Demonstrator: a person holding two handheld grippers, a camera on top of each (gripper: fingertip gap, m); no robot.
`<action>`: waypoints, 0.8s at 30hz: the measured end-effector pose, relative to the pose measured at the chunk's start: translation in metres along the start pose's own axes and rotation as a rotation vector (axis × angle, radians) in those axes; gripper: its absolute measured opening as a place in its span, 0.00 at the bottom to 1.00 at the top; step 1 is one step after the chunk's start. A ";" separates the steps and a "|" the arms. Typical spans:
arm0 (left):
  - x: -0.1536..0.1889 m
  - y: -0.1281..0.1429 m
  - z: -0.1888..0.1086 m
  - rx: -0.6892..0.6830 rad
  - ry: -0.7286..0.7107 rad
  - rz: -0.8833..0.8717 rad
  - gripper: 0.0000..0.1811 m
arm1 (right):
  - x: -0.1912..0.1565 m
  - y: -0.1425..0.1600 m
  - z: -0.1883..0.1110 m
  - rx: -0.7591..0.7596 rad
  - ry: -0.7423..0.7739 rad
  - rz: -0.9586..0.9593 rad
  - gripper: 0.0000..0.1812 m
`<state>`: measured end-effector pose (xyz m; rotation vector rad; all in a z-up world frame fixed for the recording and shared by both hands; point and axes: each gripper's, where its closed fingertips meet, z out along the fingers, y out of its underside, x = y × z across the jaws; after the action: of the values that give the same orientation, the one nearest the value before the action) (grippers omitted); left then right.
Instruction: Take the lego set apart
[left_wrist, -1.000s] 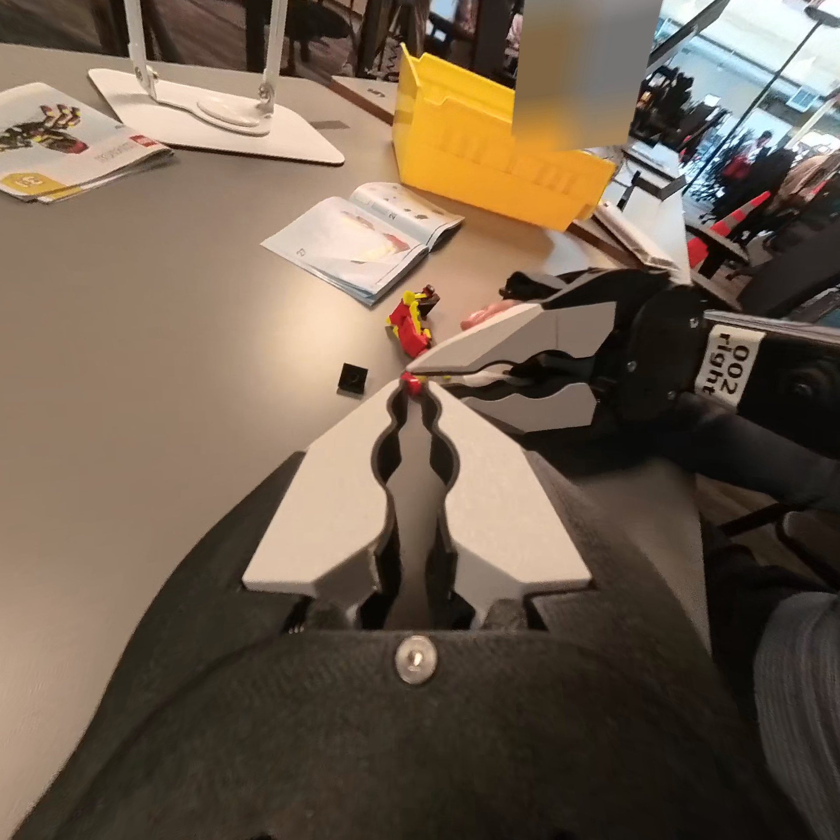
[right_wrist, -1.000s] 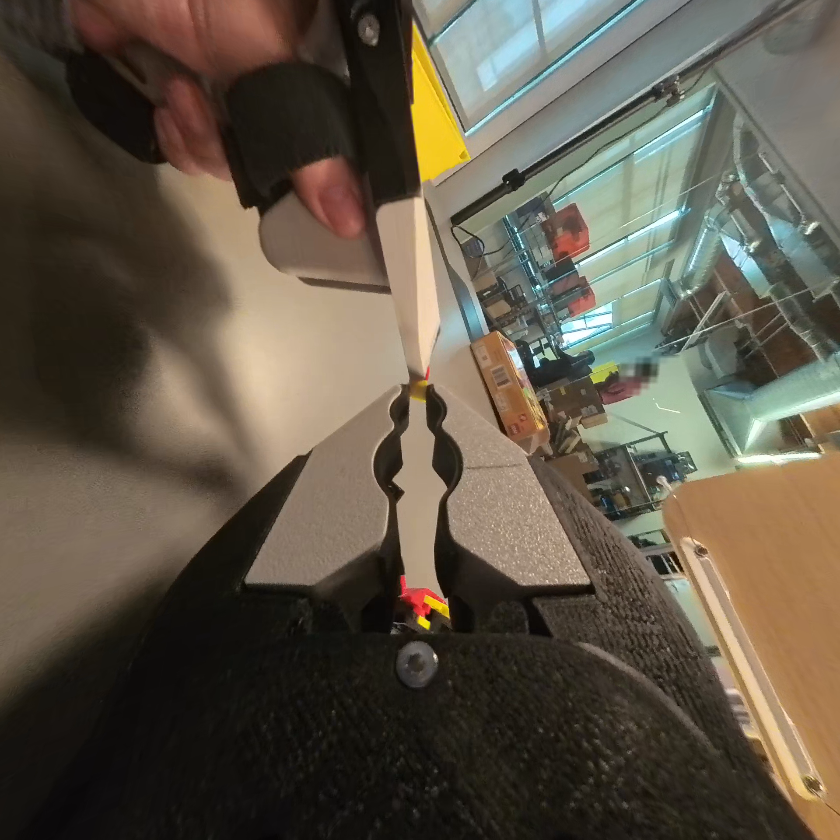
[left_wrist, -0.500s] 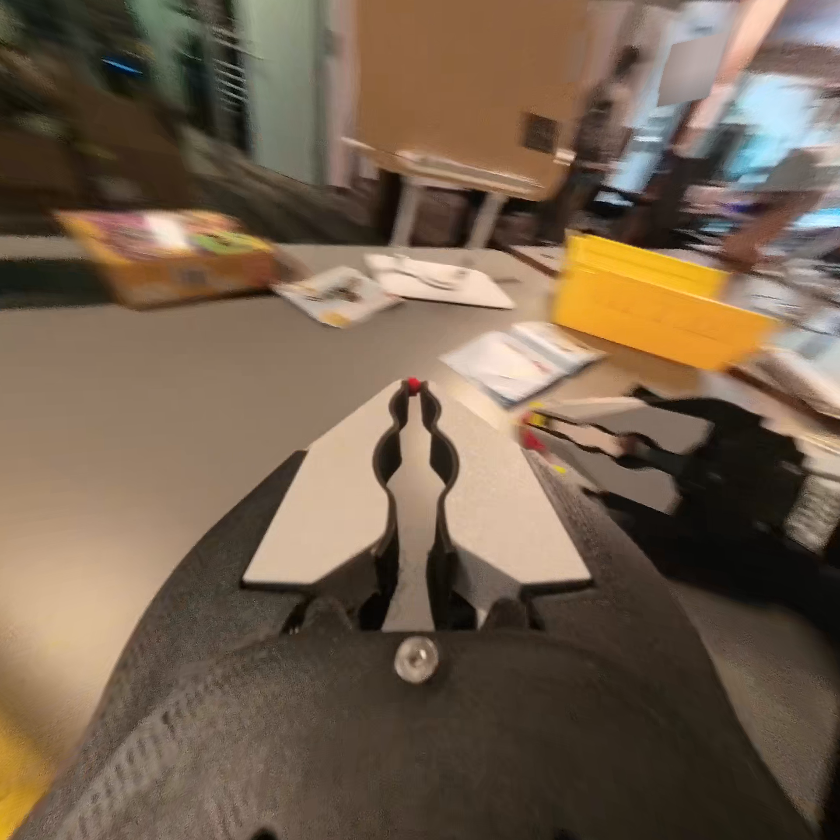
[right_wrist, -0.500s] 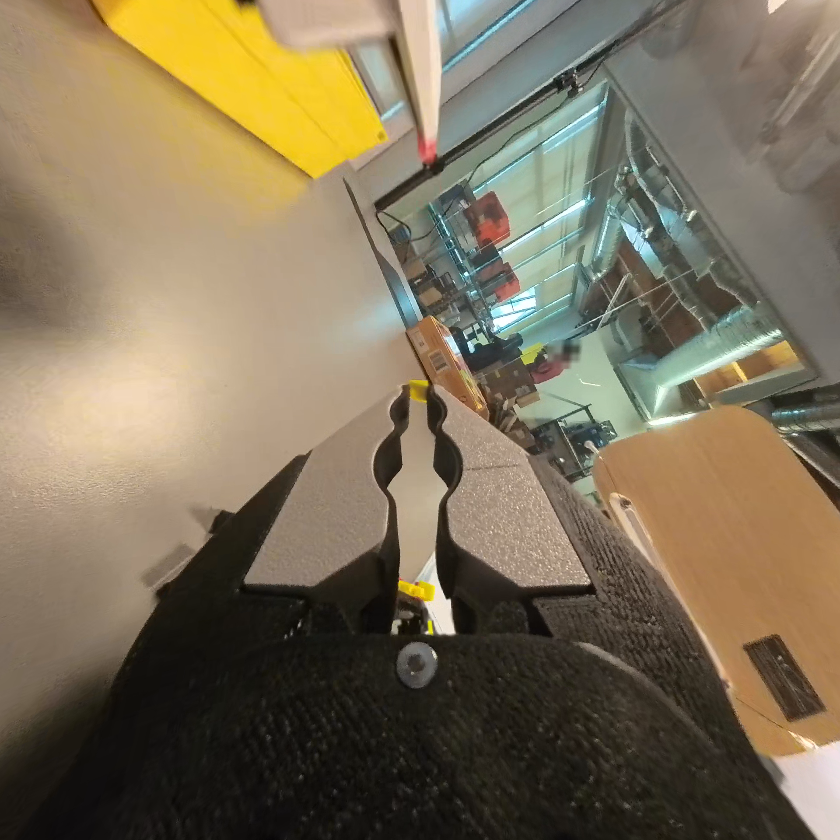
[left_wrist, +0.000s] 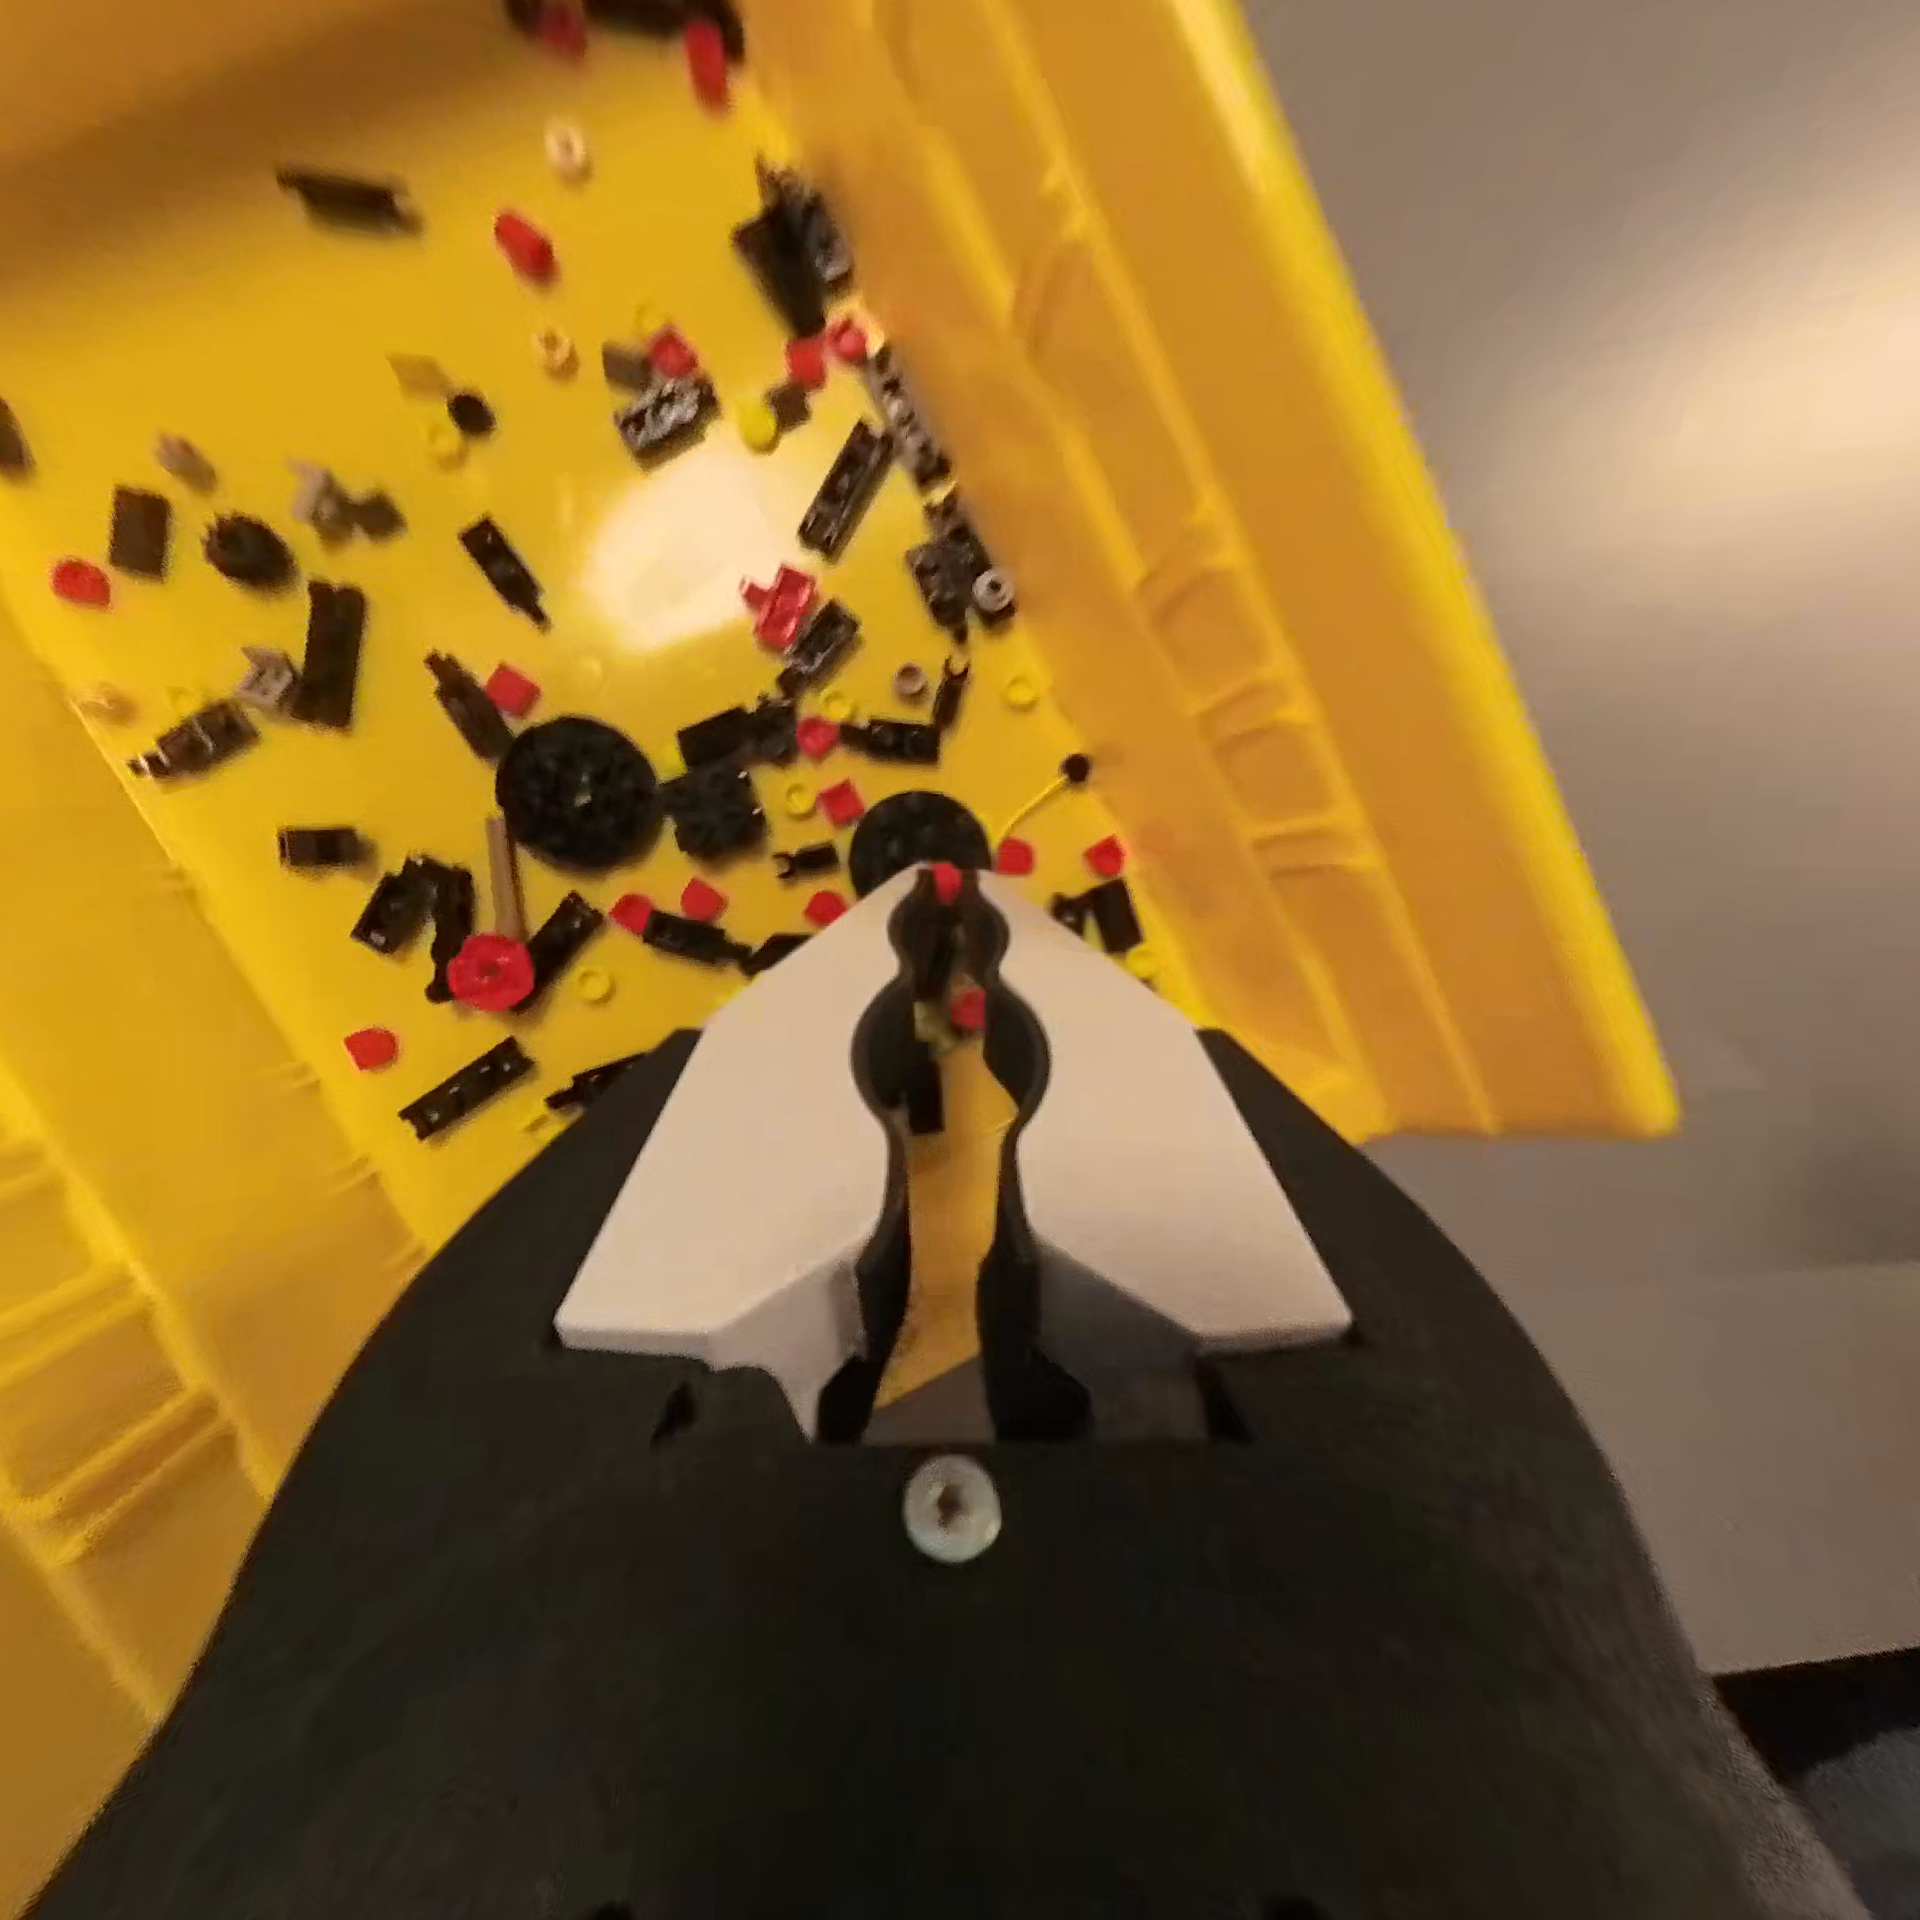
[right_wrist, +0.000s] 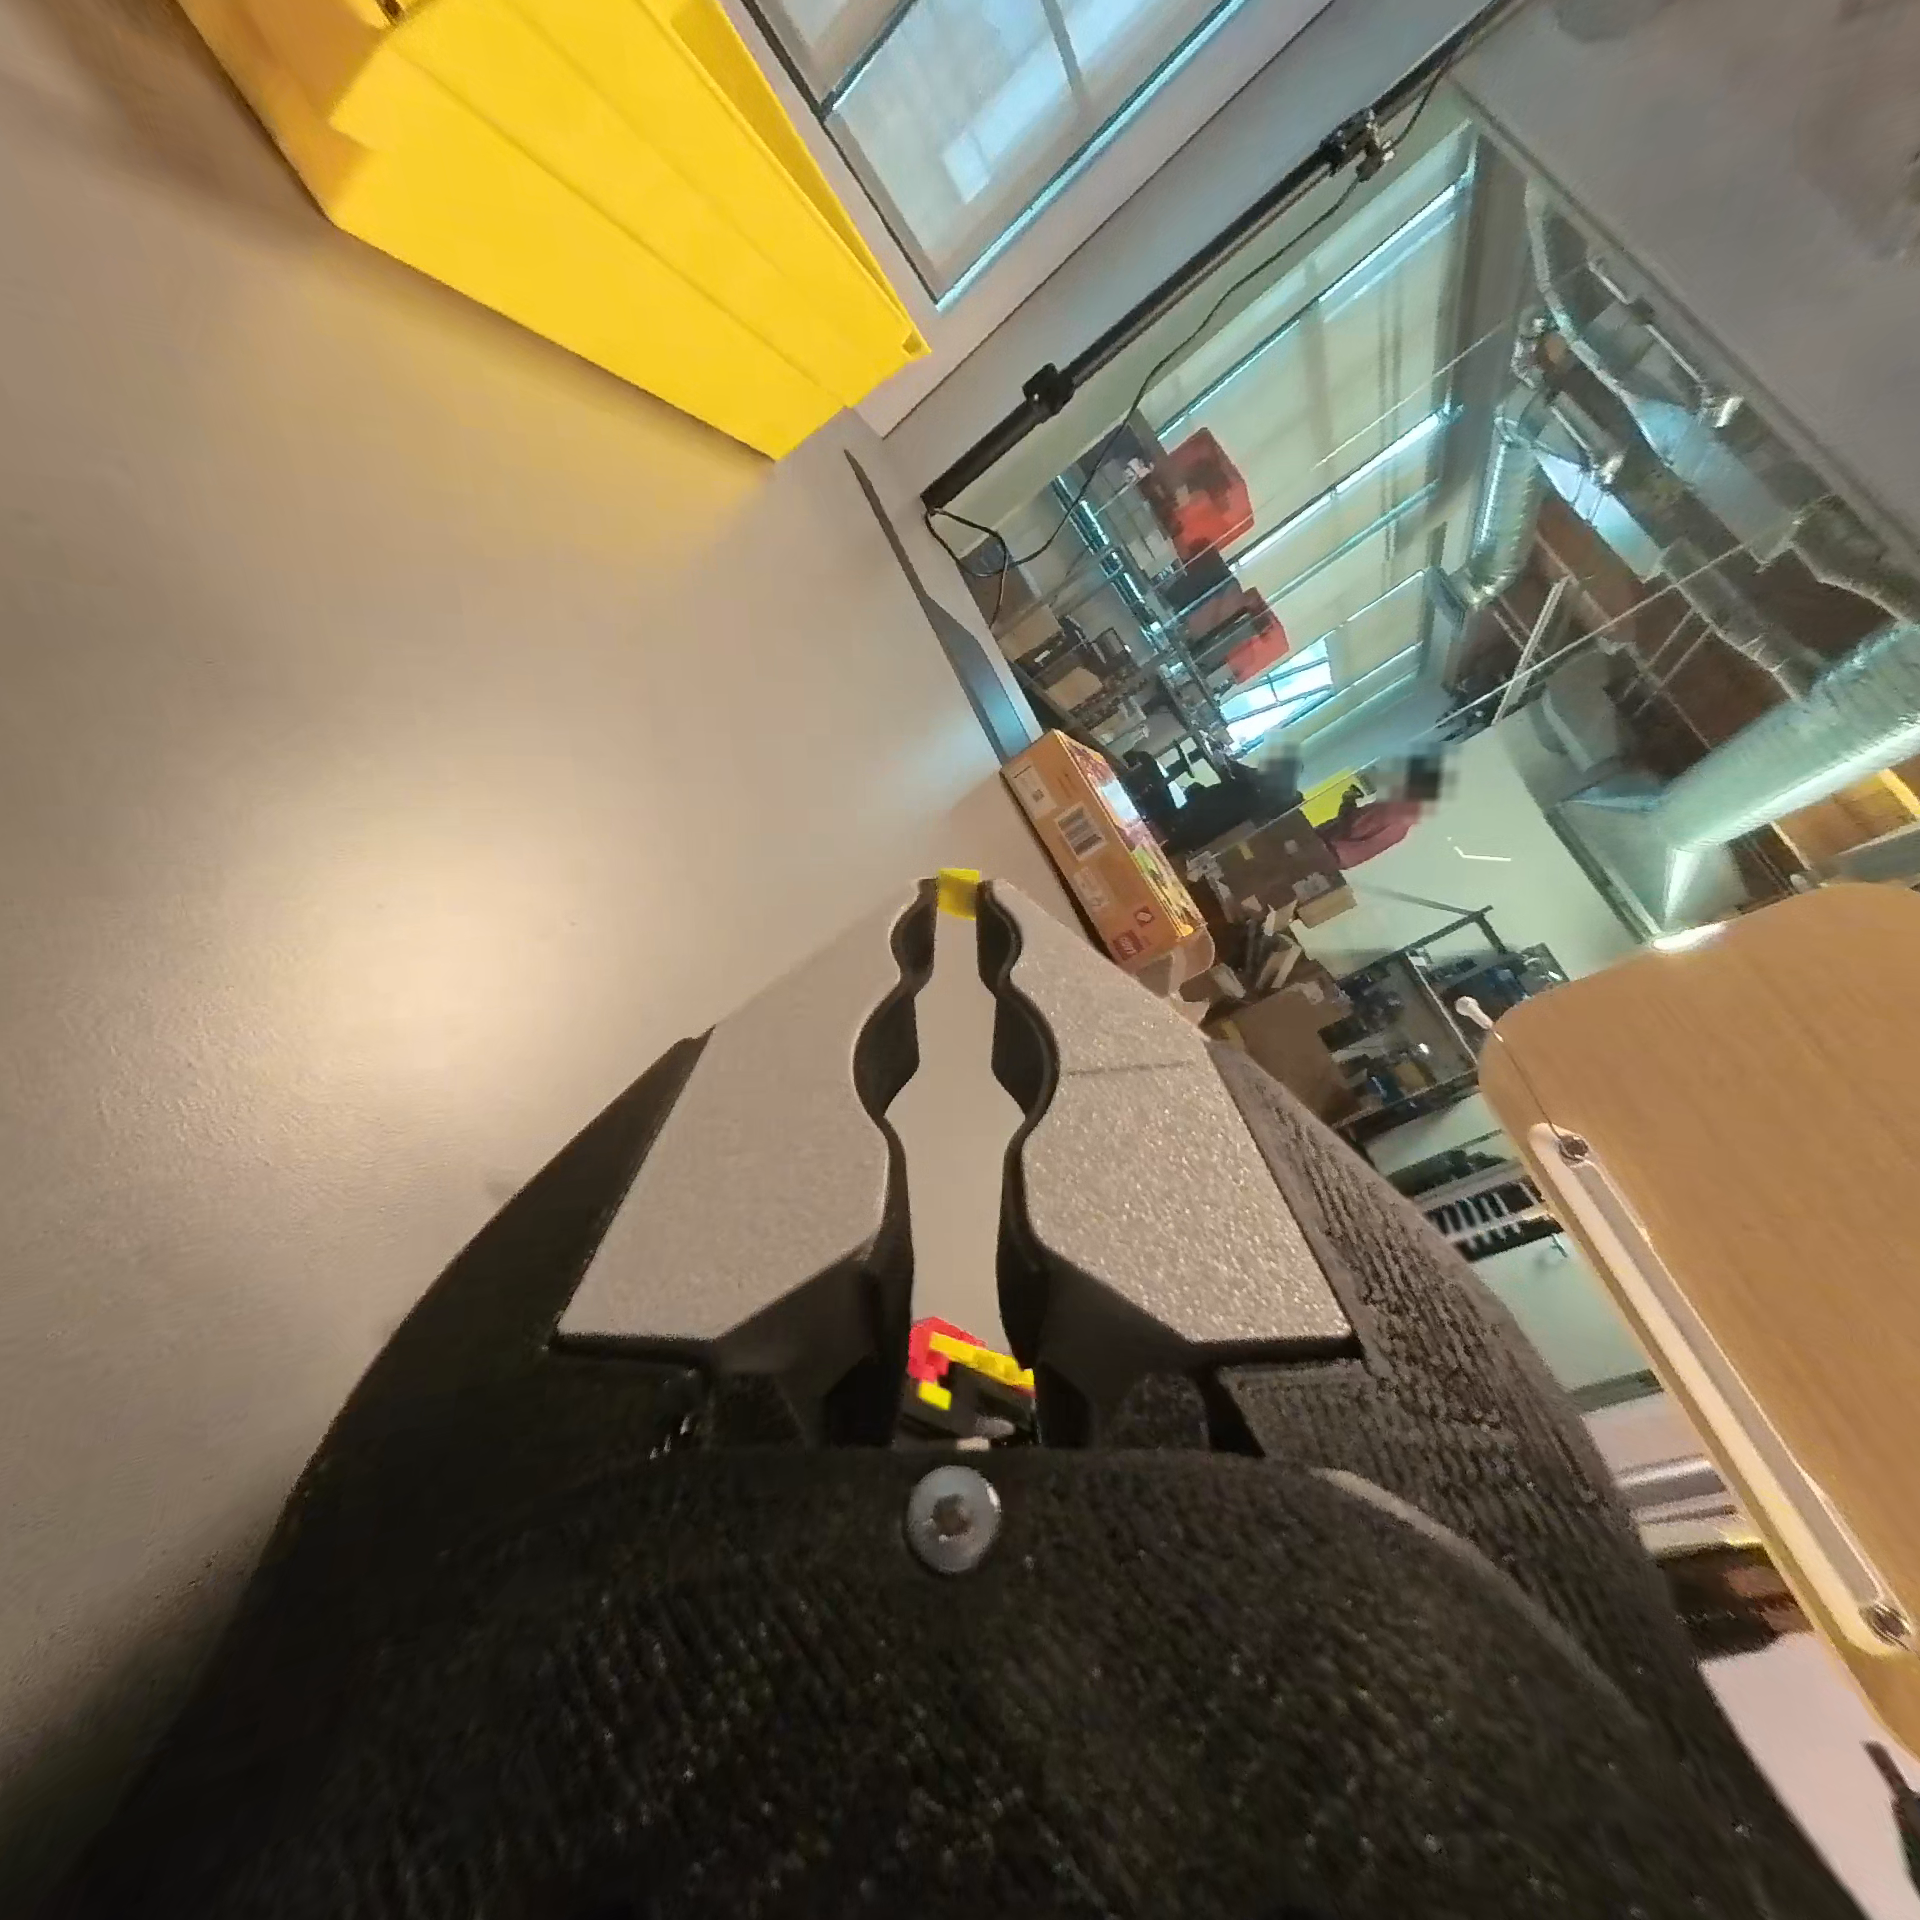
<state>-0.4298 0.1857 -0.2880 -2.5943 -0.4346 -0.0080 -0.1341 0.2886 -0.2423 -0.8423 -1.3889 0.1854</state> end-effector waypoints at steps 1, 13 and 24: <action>-0.005 0.002 0.004 -0.021 -0.014 -0.017 0.05 | 0.000 0.000 0.000 -0.001 -0.002 0.004 0.03; 0.075 -0.047 -0.077 0.509 0.103 0.175 0.31 | -0.002 -0.024 -0.010 0.204 -0.204 0.441 0.03; 0.315 0.047 -0.073 0.868 0.189 1.259 0.25 | -0.023 -0.072 -0.054 0.460 -0.926 1.119 0.03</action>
<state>-0.1112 0.2074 -0.2198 -1.5873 1.0525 0.2879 -0.1155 0.2022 -0.2136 -1.1013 -1.4211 1.8674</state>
